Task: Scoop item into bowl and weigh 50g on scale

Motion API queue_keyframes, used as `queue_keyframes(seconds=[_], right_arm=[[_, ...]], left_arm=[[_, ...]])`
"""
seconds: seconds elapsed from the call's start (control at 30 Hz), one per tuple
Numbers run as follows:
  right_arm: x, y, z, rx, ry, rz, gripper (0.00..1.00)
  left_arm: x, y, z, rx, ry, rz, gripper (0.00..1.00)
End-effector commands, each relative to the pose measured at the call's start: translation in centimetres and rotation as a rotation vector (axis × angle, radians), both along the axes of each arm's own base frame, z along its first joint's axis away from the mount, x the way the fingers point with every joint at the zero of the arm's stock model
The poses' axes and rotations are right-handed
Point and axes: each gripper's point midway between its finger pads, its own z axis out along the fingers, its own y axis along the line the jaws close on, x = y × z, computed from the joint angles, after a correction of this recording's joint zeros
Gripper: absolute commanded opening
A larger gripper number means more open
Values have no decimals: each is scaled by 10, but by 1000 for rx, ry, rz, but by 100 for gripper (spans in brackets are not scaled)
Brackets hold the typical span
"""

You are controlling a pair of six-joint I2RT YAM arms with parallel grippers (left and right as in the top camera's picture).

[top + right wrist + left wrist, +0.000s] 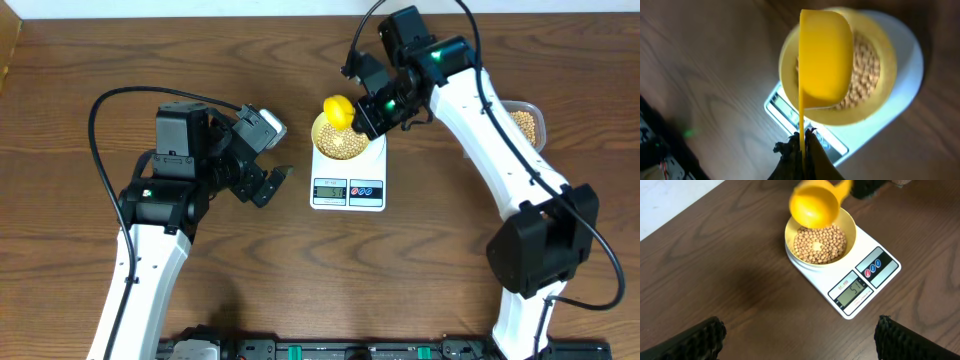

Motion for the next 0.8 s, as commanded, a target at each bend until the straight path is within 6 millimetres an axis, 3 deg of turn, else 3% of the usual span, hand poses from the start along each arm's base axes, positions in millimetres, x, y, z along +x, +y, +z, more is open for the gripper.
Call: queue_keyframes(seconds=[0.0,0.77], right_arm=[[-3,-4,-21,-45,42,10,1],[2,-36,-38,-235,50,-105,1]], left_arm=[[-1,3,-3,-1,9,18,97],[-1,3,-3,-1,9,18,97]])
